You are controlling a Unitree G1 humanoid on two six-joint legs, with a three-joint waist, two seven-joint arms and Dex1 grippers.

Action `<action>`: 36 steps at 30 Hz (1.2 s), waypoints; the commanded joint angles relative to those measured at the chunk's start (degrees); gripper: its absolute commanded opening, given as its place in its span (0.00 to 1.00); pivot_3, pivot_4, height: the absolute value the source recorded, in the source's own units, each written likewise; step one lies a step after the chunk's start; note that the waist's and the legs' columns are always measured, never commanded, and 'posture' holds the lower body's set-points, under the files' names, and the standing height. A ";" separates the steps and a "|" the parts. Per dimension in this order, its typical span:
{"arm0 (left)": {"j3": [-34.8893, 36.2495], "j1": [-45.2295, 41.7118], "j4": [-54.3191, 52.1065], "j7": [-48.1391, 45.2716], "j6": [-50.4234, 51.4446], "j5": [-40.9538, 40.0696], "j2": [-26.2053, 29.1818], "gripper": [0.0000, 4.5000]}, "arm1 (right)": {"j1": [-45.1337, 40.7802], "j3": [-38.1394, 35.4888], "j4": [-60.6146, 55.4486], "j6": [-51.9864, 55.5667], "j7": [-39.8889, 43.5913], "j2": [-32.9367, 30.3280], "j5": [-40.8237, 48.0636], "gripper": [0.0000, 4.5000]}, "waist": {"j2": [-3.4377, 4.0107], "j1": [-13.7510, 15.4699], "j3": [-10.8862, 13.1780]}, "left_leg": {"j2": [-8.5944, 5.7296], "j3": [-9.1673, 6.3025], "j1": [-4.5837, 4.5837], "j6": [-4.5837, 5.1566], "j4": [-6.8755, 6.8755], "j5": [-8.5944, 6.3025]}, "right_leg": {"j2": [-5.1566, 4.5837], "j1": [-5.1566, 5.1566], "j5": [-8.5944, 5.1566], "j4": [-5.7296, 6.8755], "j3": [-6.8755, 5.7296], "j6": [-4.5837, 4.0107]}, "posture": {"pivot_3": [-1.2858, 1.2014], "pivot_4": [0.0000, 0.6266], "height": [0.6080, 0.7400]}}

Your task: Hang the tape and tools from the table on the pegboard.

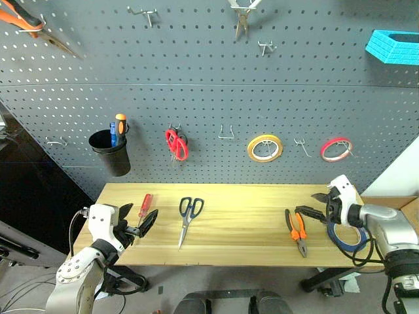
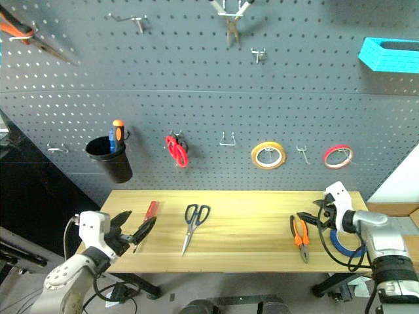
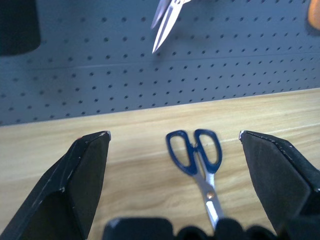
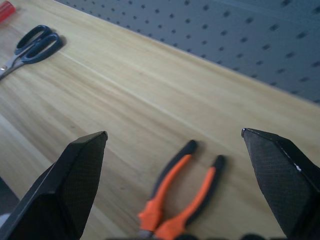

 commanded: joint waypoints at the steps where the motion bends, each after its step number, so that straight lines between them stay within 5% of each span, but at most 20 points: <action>1: 0.73 -0.42 -2.73 0.41 0.05 -0.64 -0.10 0.99 | -1.05 -0.80 -0.74 -0.44 0.35 -0.61 0.14 1.00 | -0.10 0.00 0.10 | 0.00 -0.01 -0.01 0.00 -0.01 0.00 | 0.00 0.00 0.00 0.00 0.00 -0.01 | 0.51 0.12 1.00; 13: -0.37 1.07 -8.36 -2.91 5.43 -3.04 2.30 0.99 | 1.90 -1.37 -4.22 2.45 -1.07 -0.93 0.81 1.00 | -0.20 -0.03 2.28 | 0.01 0.00 -0.05 -0.01 0.02 -0.02 | -0.06 -0.03 0.01 -0.01 0.00 -0.03 | 0.51 0.23 1.00; 22: -21.31 -9.80 -10.97 -10.65 8.88 2.94 3.40 0.99 | 5.40 -5.92 -11.40 13.57 -7.17 -4.48 1.95 1.00 | -0.22 -0.50 6.75 | -0.02 0.00 -0.47 0.02 0.10 -0.03 | -0.19 -0.27 0.21 -0.11 0.00 -0.25 | 0.48 0.43 1.00; 25: -26.48 -13.47 -6.30 -12.18 7.59 5.24 1.18 0.99 | 6.86 -7.12 -14.10 18.34 -9.54 -6.27 1.42 1.00 | -0.10 -1.55 7.52 | -0.01 0.02 -1.21 0.08 0.13 -0.06 | -0.19 -1.09 0.26 0.04 -0.01 -0.29 | 0.47 0.47 1.00; 36: -35.23 -16.90 -2.94 -13.59 5.53 9.48 -4.47 0.99 | -1.49 0.25 -6.56 28.46 -16.19 -7.25 -5.06 1.00 | -0.28 -4.45 10.66 | 0.03 0.15 -1.27 0.36 0.20 -0.22 | -0.20 -1.14 0.22 -0.03 0.00 -0.34 | 0.46 0.53 1.00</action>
